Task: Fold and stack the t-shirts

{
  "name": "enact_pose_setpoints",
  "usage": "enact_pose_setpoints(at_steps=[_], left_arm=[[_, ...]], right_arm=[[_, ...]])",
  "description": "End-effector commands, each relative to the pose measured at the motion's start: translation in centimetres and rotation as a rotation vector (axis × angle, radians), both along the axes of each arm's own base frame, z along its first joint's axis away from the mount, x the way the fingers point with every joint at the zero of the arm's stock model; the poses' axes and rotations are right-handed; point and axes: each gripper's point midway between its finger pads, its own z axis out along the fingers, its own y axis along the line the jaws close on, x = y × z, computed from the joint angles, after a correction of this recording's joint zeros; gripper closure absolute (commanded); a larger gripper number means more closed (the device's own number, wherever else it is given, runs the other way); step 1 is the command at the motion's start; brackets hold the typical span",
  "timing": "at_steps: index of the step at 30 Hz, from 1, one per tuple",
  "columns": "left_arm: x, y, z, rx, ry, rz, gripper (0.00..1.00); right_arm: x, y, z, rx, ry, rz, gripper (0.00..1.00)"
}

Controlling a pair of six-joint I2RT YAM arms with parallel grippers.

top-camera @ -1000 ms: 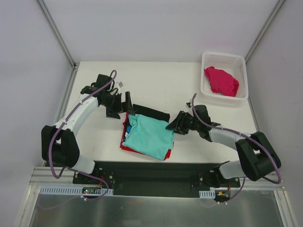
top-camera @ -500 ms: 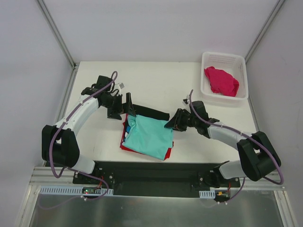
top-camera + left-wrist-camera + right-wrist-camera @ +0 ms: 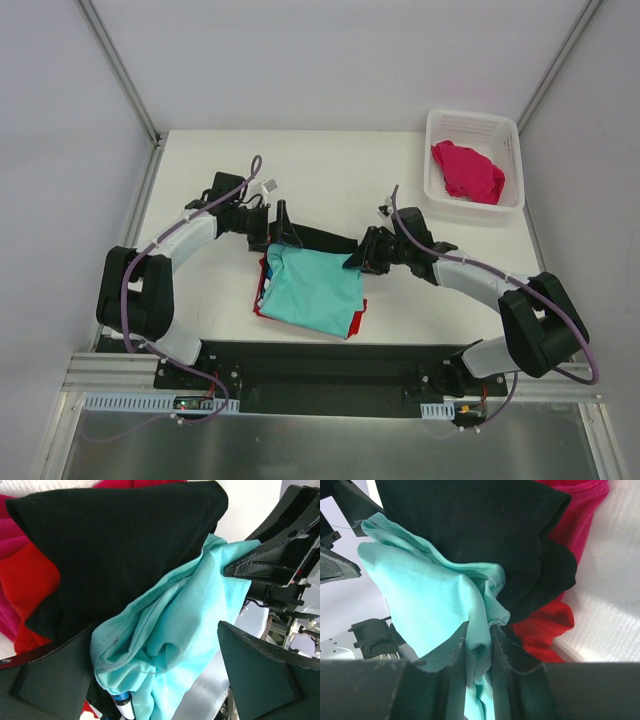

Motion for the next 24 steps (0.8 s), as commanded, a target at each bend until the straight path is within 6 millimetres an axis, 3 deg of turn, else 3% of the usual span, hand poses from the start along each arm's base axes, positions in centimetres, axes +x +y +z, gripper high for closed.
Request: enact_pose_setpoints(at_steps=[1, 10, 17, 20, 24], left_arm=[[1.0, -1.2, 1.7, -0.105, -0.066, -0.028, 0.01], [0.9, -0.6, 2.6, -0.07, -0.065, 0.098, 0.01], [-1.3, -0.6, 5.3, -0.096, -0.045, 0.059, 0.01], [-2.7, 0.7, 4.1, -0.003, -0.003, 0.095, 0.01], [-4.4, 2.6, 0.7, 0.119, 0.111, 0.194, 0.01]], right_arm=[[0.7, 0.6, 1.6, -0.002, -0.043, 0.014, 0.76], [1.0, 0.4, 2.5, -0.015, -0.062, 0.005, 0.75], [0.7, 0.3, 2.4, -0.019, -0.058, 0.012, 0.74], [0.7, 0.3, 2.8, -0.015, -0.066, 0.009, 0.74], [0.8, 0.3, 2.9, -0.012, -0.068, 0.01, 0.74]])
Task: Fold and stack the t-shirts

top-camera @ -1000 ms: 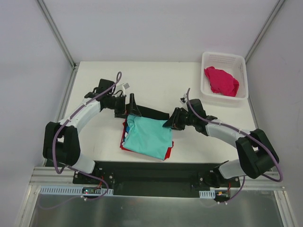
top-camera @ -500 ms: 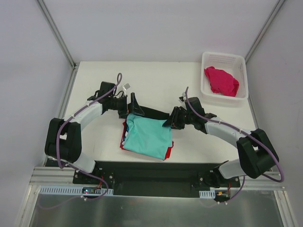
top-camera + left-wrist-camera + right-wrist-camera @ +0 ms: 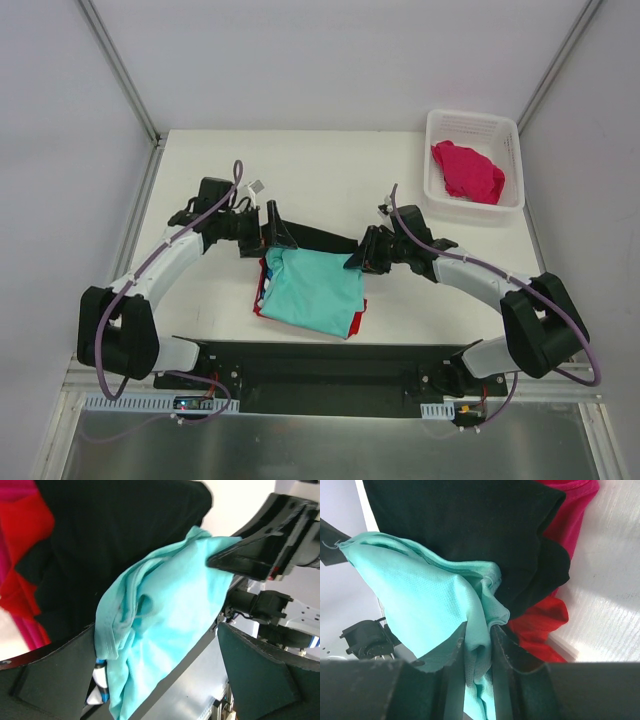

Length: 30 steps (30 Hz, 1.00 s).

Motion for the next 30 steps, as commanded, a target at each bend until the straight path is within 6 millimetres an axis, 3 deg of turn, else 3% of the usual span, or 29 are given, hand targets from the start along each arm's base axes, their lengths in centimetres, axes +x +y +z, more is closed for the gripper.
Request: enact_pose_setpoints(at_steps=[1, 7, 10, 16, 20, 25, 30], left_arm=[[-2.9, 2.4, -3.8, 0.157, 0.171, 0.113, 0.01], [-7.4, 3.9, -7.9, 0.309, 0.333, 0.168, 0.01], [-8.0, 4.8, -7.9, 0.348, 0.297, 0.196, 0.01], [-6.5, 4.5, -5.4, 0.324, 0.216, 0.197, 0.01], [-5.5, 5.3, -3.8, 0.384, 0.182, 0.208, 0.01], [-4.5, 3.4, -0.6, 0.269, 0.11, 0.159, 0.01], [-4.1, 3.2, -0.9, 0.253, 0.083, 0.15, 0.01]], right_arm=[[0.8, 0.7, 2.7, 0.036, -0.07, 0.011, 0.74], [0.7, 0.6, 2.9, 0.034, -0.077, 0.01, 0.74], [0.6, 0.6, 2.9, 0.033, -0.078, 0.014, 0.74], [0.7, 0.7, 2.8, 0.03, -0.074, 0.017, 0.74], [0.5, 0.8, 2.7, 0.016, -0.065, 0.021, 0.74], [0.3, 1.1, 2.7, 0.012, -0.065, 0.031, 0.74], [0.2, 1.2, 2.7, 0.007, -0.066, 0.031, 0.74]])
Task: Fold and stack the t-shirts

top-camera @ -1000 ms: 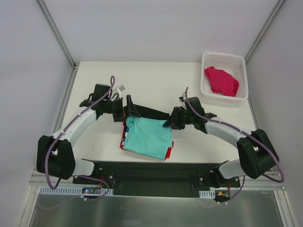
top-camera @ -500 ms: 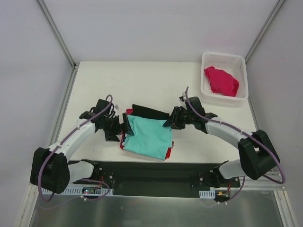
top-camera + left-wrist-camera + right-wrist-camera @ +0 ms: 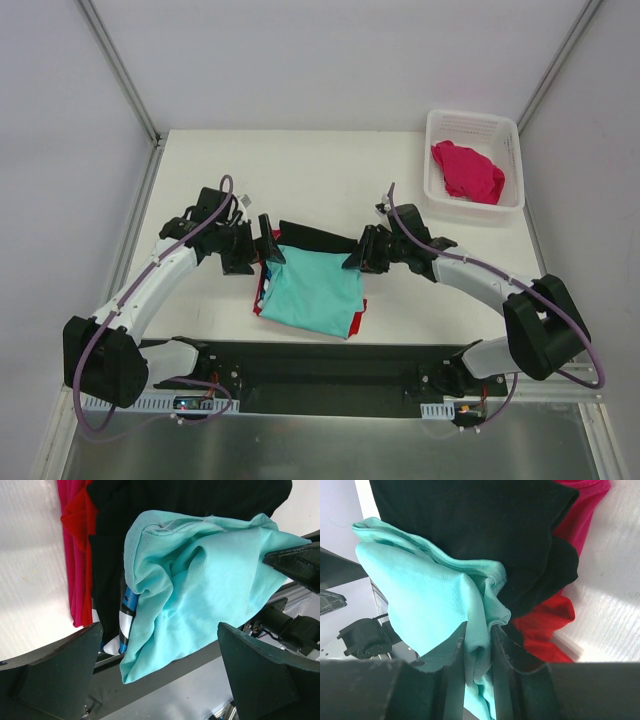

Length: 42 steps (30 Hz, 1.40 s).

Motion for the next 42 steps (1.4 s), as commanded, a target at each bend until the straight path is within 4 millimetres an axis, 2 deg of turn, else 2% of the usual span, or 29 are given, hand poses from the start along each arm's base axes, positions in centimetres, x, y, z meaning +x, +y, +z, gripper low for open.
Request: enact_pose_setpoints(at_steps=[1, 6, 14, 18, 32, 42], left_arm=[[-0.2, -1.0, 0.8, -0.064, -0.022, -0.052, 0.01], [-0.6, -2.0, -0.1, -0.133, 0.003, -0.065, 0.01], [-0.5, -3.2, 0.6, -0.217, -0.017, -0.095, 0.01], [-0.4, -3.4, 0.8, -0.225, -0.025, -0.101, 0.01], [-0.8, -3.5, -1.5, -0.233, 0.023, -0.089, 0.03], [-0.9, -4.4, -1.8, -0.309, 0.044, -0.087, 0.08]], right_arm=[[0.4, 0.8, 2.0, 0.017, -0.05, 0.018, 0.74], [0.4, 0.8, 1.9, 0.013, -0.049, 0.02, 0.74], [0.1, 0.6, 1.6, 0.002, -0.044, 0.02, 0.73], [0.1, 0.7, 1.5, 0.001, -0.039, 0.021, 0.73], [0.1, 0.9, 1.7, 0.006, -0.04, 0.029, 0.74], [0.2, 0.9, 1.6, 0.0, -0.036, 0.033, 0.73]])
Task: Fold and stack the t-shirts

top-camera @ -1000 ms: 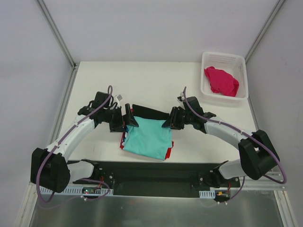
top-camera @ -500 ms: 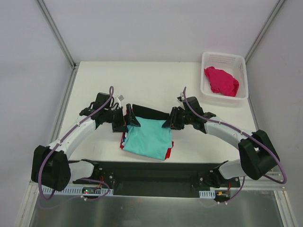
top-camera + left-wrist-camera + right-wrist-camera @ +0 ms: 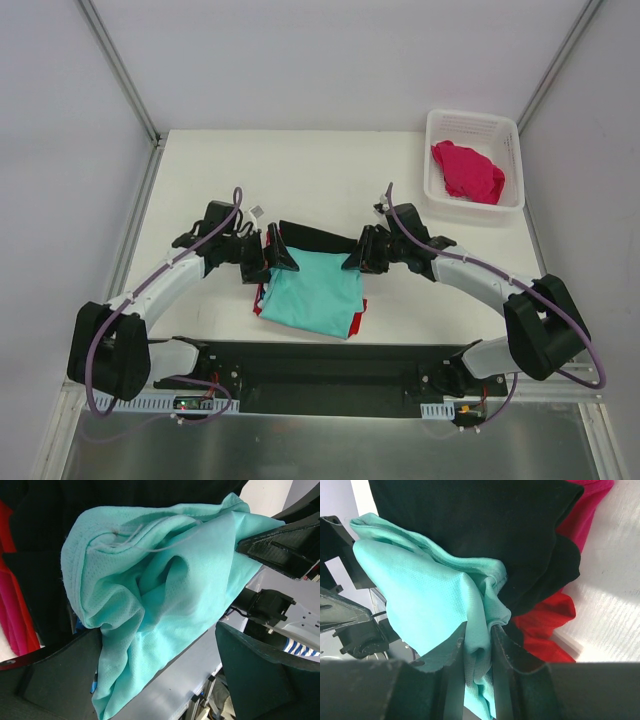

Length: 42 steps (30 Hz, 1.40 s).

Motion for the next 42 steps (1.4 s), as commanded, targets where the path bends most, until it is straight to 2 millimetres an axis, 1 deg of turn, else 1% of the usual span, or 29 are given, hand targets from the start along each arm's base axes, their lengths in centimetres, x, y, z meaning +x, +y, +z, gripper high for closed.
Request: enact_pose_setpoints(at_steps=[1, 3, 5, 7, 8, 9, 13, 17, 20, 21, 22, 25, 28, 31, 34, 35, 39, 40, 42], left_arm=[[0.0, -0.9, 0.3, -0.063, 0.007, -0.008, 0.08], [0.0, -0.9, 0.3, -0.068, 0.009, -0.003, 0.1], [-0.1, -0.9, 0.1, -0.069, 0.011, -0.004, 0.16], [-0.1, -0.9, 0.0, -0.066, 0.012, -0.002, 0.23], [-0.2, -0.8, -0.1, -0.065, 0.014, -0.003, 0.29], [-0.2, -0.8, -0.2, -0.062, 0.012, -0.004, 0.32], [0.0, -0.6, -0.6, -0.046, 0.004, -0.001, 0.33], [0.6, -0.5, -0.7, -0.023, -0.016, 0.001, 0.34], [1.1, -0.5, -1.1, -0.009, -0.014, -0.002, 0.42], [1.2, -0.4, -1.4, -0.003, -0.009, 0.0, 0.51], [1.3, -0.4, -1.6, 0.005, -0.011, 0.001, 0.54], [1.7, -0.1, -2.0, 0.026, -0.018, 0.005, 0.55], [2.5, 0.4, -2.2, 0.037, -0.021, 0.021, 0.52], [3.3, 0.6, -2.0, 0.034, -0.028, 0.028, 0.53], [4.0, 0.5, -1.6, 0.032, -0.042, 0.027, 0.62], [4.3, 0.5, -1.3, 0.029, -0.053, 0.028, 0.69], [4.8, 0.3, -0.8, 0.026, -0.067, 0.022, 0.83], [4.9, 0.3, -0.7, 0.025, -0.07, 0.022, 0.86], [5.0, 0.2, -0.7, 0.019, -0.065, 0.019, 0.88]], right_arm=[[0.5, 0.8, 1.6, 0.02, -0.034, 0.022, 0.73], [0.5, 0.8, 1.5, 0.018, -0.031, 0.022, 0.74], [0.5, 0.8, 1.4, 0.017, -0.029, 0.022, 0.74], [0.5, 0.8, 1.5, 0.017, -0.031, 0.023, 0.74], [0.5, 0.8, 1.5, 0.017, -0.031, 0.023, 0.74], [0.5, 0.8, 1.5, 0.016, -0.032, 0.024, 0.74], [0.3, 0.7, 1.2, 0.012, -0.03, 0.029, 0.74], [0.3, 0.7, 1.2, 0.01, -0.034, 0.031, 0.74], [0.4, 0.7, 1.1, 0.009, -0.031, 0.03, 0.74], [0.4, 0.7, 1.2, 0.011, -0.034, 0.032, 0.75], [0.4, 0.7, 1.2, 0.01, -0.033, 0.032, 0.75], [0.4, 0.7, 1.1, 0.007, -0.034, 0.035, 0.75], [0.4, 0.7, 0.9, 0.004, -0.03, 0.043, 0.75], [0.4, 0.8, 0.7, 0.003, -0.025, 0.043, 0.75], [0.7, 0.8, 0.7, -0.002, -0.032, 0.041, 0.75], [0.6, 0.8, 0.6, -0.007, -0.029, 0.042, 0.75], [1.0, 0.6, 0.8, -0.025, -0.044, 0.037, 0.77], [1.1, 0.6, 0.9, -0.028, -0.049, 0.039, 0.78], [1.2, 0.6, 1.1, -0.033, -0.054, 0.04, 0.79]])
